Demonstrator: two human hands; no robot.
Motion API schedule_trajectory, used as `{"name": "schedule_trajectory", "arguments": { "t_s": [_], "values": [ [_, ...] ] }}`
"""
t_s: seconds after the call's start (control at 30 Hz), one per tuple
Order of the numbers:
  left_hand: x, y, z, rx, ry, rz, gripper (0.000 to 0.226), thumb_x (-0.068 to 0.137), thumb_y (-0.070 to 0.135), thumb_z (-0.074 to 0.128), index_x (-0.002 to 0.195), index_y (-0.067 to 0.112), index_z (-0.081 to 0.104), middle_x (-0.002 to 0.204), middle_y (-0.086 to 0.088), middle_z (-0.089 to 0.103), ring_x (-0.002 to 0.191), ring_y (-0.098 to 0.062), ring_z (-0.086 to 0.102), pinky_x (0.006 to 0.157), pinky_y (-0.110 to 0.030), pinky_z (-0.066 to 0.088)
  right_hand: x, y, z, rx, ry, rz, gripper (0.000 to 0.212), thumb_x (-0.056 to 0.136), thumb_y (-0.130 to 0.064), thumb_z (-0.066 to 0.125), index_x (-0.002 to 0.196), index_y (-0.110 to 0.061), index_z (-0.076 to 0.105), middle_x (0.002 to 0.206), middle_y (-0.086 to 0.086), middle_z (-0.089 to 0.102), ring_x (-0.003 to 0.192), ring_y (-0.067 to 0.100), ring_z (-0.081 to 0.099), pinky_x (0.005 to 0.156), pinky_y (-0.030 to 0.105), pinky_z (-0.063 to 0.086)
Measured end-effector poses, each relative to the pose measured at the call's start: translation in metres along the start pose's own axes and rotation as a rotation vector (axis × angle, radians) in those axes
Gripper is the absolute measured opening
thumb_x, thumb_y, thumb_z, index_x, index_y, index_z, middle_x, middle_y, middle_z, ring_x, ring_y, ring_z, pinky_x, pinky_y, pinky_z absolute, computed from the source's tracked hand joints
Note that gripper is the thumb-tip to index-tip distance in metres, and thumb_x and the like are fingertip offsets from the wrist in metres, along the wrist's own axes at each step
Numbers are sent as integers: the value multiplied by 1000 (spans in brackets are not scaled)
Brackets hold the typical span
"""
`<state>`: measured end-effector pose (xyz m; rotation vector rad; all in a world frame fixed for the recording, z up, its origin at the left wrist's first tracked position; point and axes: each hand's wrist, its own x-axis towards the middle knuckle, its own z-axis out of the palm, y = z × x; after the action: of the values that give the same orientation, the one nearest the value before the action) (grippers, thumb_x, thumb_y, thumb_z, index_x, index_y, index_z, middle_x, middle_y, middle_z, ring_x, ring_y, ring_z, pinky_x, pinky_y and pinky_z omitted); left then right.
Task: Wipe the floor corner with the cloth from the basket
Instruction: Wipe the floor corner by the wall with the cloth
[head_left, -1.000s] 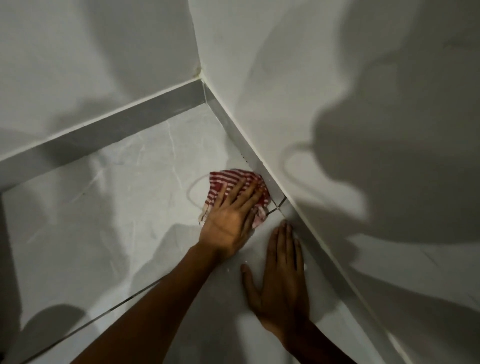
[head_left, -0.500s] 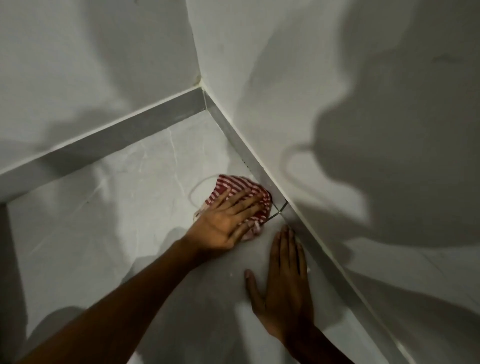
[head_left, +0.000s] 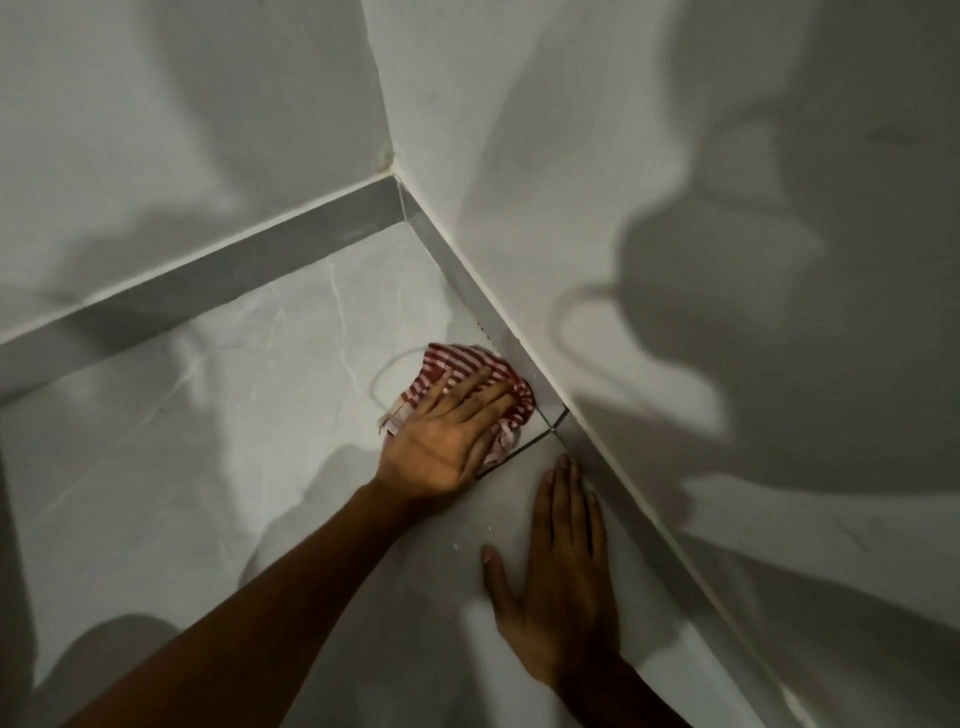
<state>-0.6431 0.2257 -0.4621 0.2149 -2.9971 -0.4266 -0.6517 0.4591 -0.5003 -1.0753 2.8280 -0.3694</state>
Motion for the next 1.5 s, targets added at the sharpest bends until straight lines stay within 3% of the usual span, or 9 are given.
{"name": "schedule_trajectory", "arguments": {
  "t_s": [0.13, 0.33, 0.57, 0.9, 1.03, 1.17, 1.27, 1.37, 1.5],
  "values": [
    [-5, 35, 9, -87, 30, -155, 53, 110, 36, 40, 158, 19, 55, 168, -4, 52, 163, -26, 37, 131, -56, 33, -1, -1, -2, 11, 8, -2, 107, 100, -68, 51, 174, -1, 13, 185, 19, 16, 173, 33, 13, 139, 50, 17],
    [-3, 1, 0, -70, -38, 9, 53, 112, 35, 42, 161, 17, 52, 170, -6, 49, 164, -26, 35, 135, -48, 27, 2, -2, -7, 10, -12, 3, 108, 98, -66, 54, 173, 1, 18, 184, 19, 18, 172, 35, 18, 138, 48, 17],
    [38, 4, -4, -154, 73, -377, 53, 114, 28, 47, 165, 15, 42, 175, -7, 38, 168, -28, 25, 136, -52, 19, -1, -1, -6, 36, 32, -19, 108, 99, -66, 56, 175, -2, 13, 187, 15, 11, 174, 29, 9, 139, 47, 14],
    [18, 21, -16, -245, -46, -185, 50, 107, 21, 55, 156, 10, 57, 167, -13, 51, 162, -33, 38, 135, -46, 30, 0, 1, -7, 41, 60, -45, 96, 99, -55, 52, 170, 4, 27, 182, 22, 23, 169, 38, 27, 132, 56, 30],
    [0, 38, -11, -269, -165, -90, 50, 112, 25, 51, 161, 17, 50, 171, -5, 46, 164, -23, 36, 134, -33, 24, 2, 1, -13, 61, 16, -63, 88, 103, -46, 46, 172, 3, 21, 183, 21, 18, 171, 35, 20, 139, 49, 17],
    [0, 40, -41, -495, -259, -235, 38, 114, 20, 46, 148, 18, 62, 149, -10, 68, 132, -29, 66, 108, -26, 49, -8, -3, -35, 220, -51, -35, 80, 105, -38, 41, 170, 5, 24, 182, 19, 19, 171, 35, 21, 141, 37, 6],
    [-20, 55, -80, -681, -178, -424, 33, 115, 22, 45, 140, 15, 66, 126, -10, 76, 107, -21, 70, 86, -6, 47, -27, -17, -71, 347, -96, 4, 82, 104, -39, 45, 172, 1, 22, 184, 14, 16, 173, 28, 15, 141, 42, 14],
    [-58, 87, -136, -864, -69, -607, 30, 116, 28, 42, 134, 19, 65, 110, -1, 78, 96, -15, 72, 92, -29, 58, -40, -40, -134, 363, -72, -43, 82, 109, -39, 47, 174, -1, 14, 186, 14, 13, 174, 25, 10, 141, 40, 14],
    [-105, 132, -238, -948, 45, -711, 29, 118, 28, 39, 130, 18, 63, 77, 12, 67, 61, 4, 64, 66, -30, 51, -51, -87, -244, 410, -95, -44, 80, 111, -37, 41, 175, -3, 6, 187, 13, 6, 175, 24, 6, 141, 44, 16]
  ]
}}
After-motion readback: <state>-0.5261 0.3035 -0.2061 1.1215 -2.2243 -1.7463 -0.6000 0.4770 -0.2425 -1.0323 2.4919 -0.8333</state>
